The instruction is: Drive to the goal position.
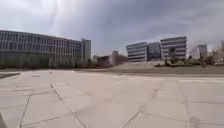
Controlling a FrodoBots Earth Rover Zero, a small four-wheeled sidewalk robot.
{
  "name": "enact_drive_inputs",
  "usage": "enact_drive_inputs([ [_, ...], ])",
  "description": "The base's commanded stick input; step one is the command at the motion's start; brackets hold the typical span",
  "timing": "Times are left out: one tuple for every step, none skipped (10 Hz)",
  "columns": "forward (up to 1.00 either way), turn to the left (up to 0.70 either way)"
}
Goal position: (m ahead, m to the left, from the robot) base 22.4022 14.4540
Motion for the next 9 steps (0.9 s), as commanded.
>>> enact_drive_inputs([
  [0.70, 0.00],
  [0.70, 0.00],
  [0.70, 0.00],
  [0.70, 0.00],
  [0.70, 0.35],
  [0.70, 0.35],
  [0.70, 0.35],
  [0.70, 0.35],
  [0.70, 0.35],
])
